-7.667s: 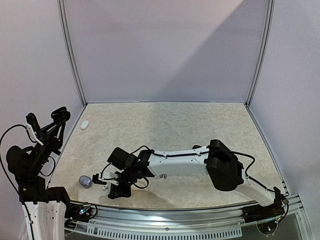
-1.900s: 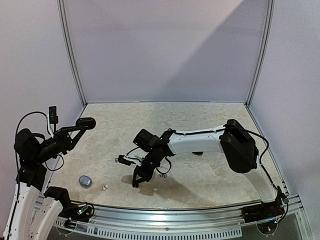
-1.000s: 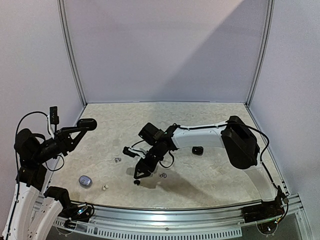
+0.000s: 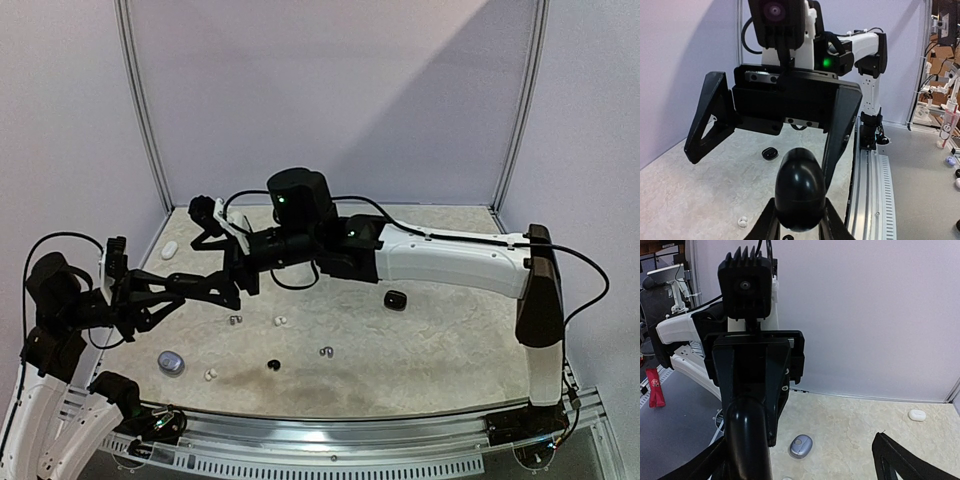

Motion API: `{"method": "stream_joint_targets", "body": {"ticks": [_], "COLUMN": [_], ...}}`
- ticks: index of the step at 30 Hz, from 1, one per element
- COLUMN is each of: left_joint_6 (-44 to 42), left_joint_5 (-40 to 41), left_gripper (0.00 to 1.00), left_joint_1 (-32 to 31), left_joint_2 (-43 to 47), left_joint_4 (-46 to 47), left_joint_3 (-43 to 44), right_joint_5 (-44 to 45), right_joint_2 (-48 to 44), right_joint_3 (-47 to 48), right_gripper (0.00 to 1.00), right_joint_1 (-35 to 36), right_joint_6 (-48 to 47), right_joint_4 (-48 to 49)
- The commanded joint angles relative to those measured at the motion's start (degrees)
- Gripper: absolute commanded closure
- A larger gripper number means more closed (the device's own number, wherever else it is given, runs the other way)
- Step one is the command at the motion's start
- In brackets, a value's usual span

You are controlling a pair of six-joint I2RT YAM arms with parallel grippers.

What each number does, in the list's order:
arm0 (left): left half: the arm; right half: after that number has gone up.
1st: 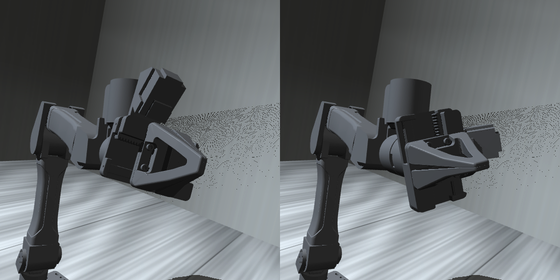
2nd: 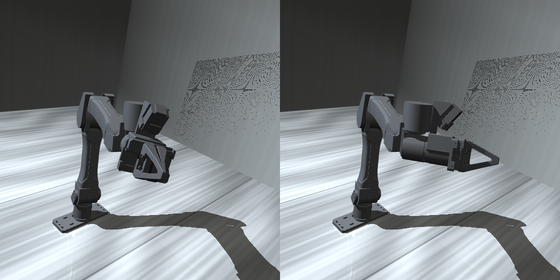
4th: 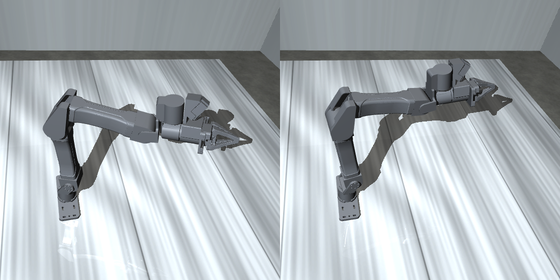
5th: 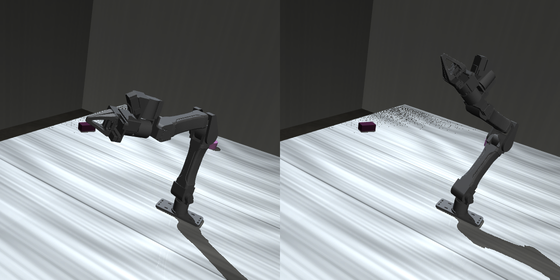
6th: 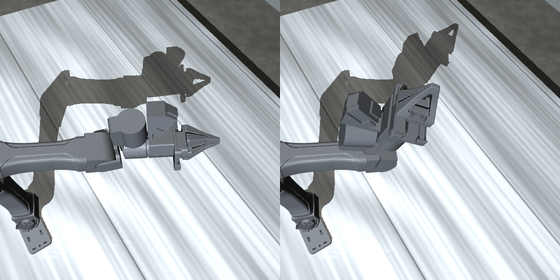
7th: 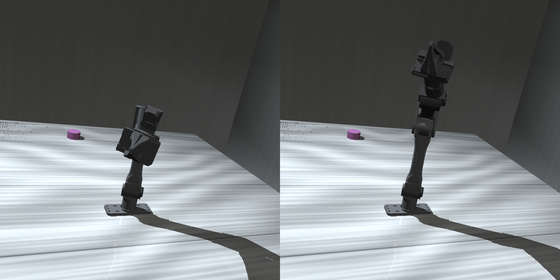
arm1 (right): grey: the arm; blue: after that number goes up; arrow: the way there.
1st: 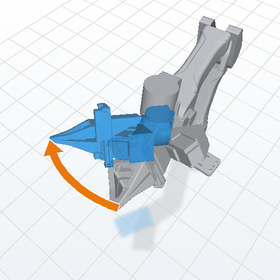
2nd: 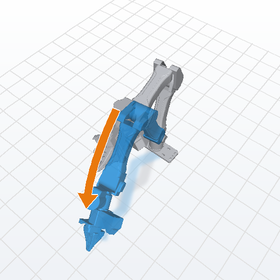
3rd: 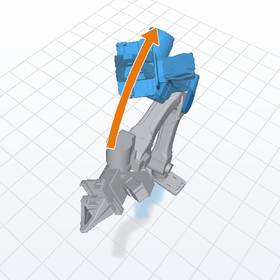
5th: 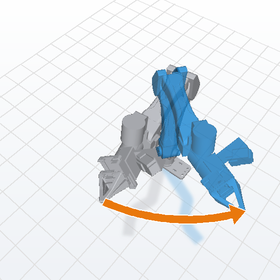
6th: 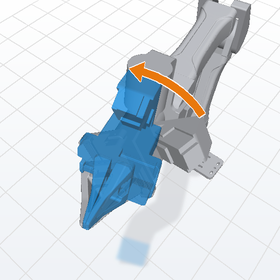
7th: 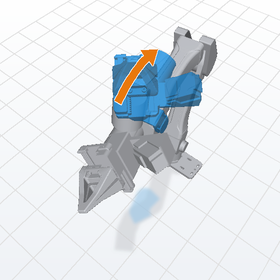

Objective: Insert the wireless bluetooth earbuds into the charging case

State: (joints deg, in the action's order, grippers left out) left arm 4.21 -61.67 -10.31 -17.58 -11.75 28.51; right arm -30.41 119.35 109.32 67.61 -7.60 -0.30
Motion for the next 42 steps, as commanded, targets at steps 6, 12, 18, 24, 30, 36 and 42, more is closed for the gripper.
{"method": "stream_joint_targets", "body": {"ticks": [6, 12, 18, 24, 30, 36, 42], "left_joint_6": [-12.3, -17.6, -17.7, -18.0, -17.7, -17.3, -16.6], "left_joint_5": [-1.9, -1.5, -1.2, -1.1, -0.9, -0.8, -0.9], "left_gripper": [1.00, 1.00, 1.00, 1.00, 1.00, 1.00, 1.00], "left_joint_1": [-1.9, -2.5, -2.7, -2.9, -3.0, -3.1, -3.2], "left_joint_2": [0.0, -0.2, 0.1, -0.3, -0.5, -0.5, -0.4], "left_joint_4": [-9.4, -14.5, -14.7, -14.8, -14.8, -14.0, -13.4], "left_joint_3": [2.8, 3.1, 3.3, 3.0, 2.8, 2.3, 2.0], "right_joint_5": [5.0, 5.2, 5.5, 5.1, 4.8, 4.7, 4.2], "right_joint_2": [2.5, 2.6, 3.2, 3.1, 3.0, 2.8, 3.5], "right_joint_3": [5.3, 6.3, 6.4, 6.8, 6.8, 6.9, 7.5], "right_gripper": [0.06, 0.09, 0.11, 0.13, 0.14, 0.14, 0.15], "right_joint_1": [0.2, -0.8, -1.3, -2.1, -2.7, -2.8, -2.9], "right_joint_6": [-1.3, 0.1, 1.3, 2.9, 3.9, 4.0, 4.7], "right_joint_4": [-5.6, -5.5, -5.0, -3.6, -3.7, -3.4, -3.4]}}
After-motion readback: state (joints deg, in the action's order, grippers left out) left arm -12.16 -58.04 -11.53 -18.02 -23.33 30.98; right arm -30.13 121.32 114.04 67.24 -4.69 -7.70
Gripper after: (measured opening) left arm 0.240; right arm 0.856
